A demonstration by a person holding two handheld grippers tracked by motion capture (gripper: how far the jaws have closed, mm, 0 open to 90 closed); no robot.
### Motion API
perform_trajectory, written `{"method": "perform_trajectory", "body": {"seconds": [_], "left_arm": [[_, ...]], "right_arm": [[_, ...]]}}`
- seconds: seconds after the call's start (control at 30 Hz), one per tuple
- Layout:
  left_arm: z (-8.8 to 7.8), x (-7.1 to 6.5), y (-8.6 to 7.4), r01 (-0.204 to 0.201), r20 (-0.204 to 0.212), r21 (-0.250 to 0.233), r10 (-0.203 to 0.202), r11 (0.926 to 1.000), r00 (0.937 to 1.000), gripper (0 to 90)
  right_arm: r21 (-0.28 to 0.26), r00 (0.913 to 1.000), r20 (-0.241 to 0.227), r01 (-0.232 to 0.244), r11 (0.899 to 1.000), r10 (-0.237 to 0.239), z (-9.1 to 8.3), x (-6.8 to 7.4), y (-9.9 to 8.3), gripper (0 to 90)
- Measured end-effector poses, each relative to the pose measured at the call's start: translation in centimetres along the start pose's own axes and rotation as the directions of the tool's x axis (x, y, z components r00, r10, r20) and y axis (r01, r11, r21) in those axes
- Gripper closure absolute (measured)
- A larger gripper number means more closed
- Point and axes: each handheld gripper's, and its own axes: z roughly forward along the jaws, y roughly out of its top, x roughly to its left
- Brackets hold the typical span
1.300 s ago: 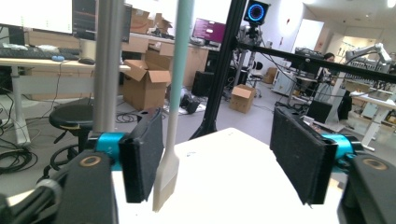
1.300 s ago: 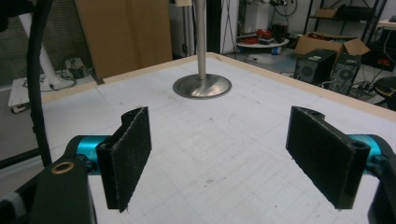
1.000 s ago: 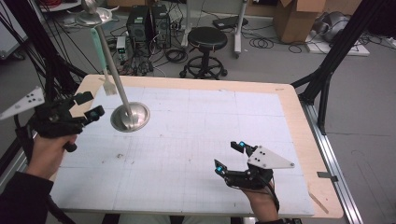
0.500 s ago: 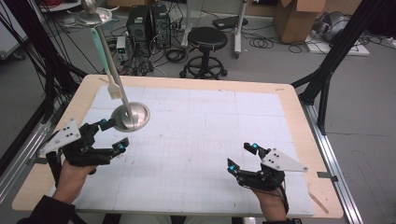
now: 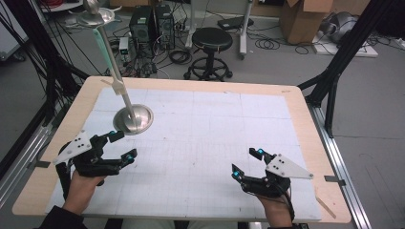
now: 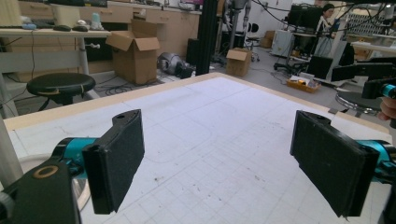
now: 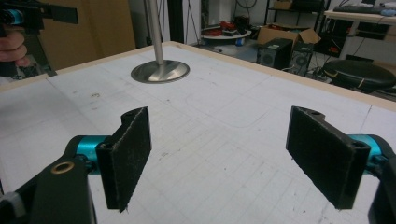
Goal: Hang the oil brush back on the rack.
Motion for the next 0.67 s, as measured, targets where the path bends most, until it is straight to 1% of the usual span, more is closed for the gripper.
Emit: {"method": "perform_trajectory", "body": {"seconds": [0.33, 0.37, 0.43, 0.67], "left_arm": [[0.19, 0.07, 0.0, 0.011, 0.0, -0.004, -0.011, 0.9999, 0.9999, 18.3], [0.17, 0.14, 0.01, 0.011, 0.005, -0.003, -0.011, 0.9999, 0.9999, 18.4], [0.16, 0.18, 0.03, 0.019, 0.001, -0.007, -0.019, 0.9998, 0.9998, 18.5], [0.18, 0.19, 0.02, 0.02, 0.002, -0.003, -0.02, 0.9998, 0.9998, 18.5]], "right_arm": [[-0.001, 1.0, 0.005, -0.001, 1.0, 0.001, -0.06, -0.05, -0.05, 20.8], [0.001, 1.0, 0.005, -0.001, 1.0, 0.001, -0.06, -0.03, -0.05, 20.8], [0.004, 1.0, 0.004, -0.003, 1.0, 0.003, -0.04, -0.01, -0.06, 20.8], [0.005, 1.0, 0.003, -0.003, 1.0, 0.003, -0.04, -0.01, -0.08, 20.8]]}}
